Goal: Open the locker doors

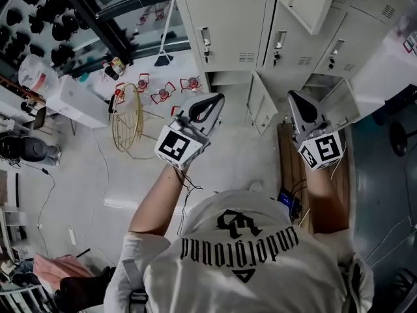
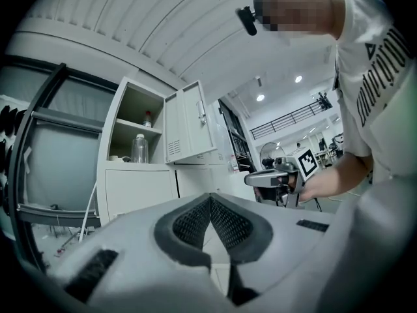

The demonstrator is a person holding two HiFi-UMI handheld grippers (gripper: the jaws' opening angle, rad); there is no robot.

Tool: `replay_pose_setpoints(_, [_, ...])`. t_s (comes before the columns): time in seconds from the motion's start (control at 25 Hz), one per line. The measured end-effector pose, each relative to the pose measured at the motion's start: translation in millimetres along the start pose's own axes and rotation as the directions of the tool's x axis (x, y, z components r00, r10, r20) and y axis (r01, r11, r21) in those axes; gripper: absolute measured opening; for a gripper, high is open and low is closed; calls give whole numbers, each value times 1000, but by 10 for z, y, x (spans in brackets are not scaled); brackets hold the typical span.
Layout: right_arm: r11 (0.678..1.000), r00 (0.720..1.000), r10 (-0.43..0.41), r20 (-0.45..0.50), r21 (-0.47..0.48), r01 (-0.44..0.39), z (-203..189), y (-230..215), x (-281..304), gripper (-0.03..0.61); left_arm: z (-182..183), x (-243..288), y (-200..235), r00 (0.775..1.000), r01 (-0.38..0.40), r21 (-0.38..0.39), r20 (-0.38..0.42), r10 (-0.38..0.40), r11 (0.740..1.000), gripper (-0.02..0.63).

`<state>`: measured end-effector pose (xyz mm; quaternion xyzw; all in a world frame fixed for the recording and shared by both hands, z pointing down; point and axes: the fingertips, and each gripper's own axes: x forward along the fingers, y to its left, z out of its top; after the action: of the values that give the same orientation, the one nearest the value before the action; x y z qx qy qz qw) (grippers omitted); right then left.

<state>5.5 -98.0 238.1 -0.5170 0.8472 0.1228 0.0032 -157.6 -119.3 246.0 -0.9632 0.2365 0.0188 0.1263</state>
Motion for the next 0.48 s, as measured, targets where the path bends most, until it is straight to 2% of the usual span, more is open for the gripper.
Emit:
replay_pose_setpoints(0.12, [1000,1000,-6,-8,2,6,-28,317,-20,5,-17,-298,-11,1000,21,5,14,-21,1000,8])
replay_pose_setpoints(0.28, [1000,999,-13,-39,16,13,-105,787,-166,5,-51,-697,-110,1000,24,-74,1,-24,997,8])
replay_pose_setpoints(0.48, [1000,998,14,-59,8,-14,-159,1236,-326,5,-131,-1023,-290,997,80,-100,-7,-81,992,8])
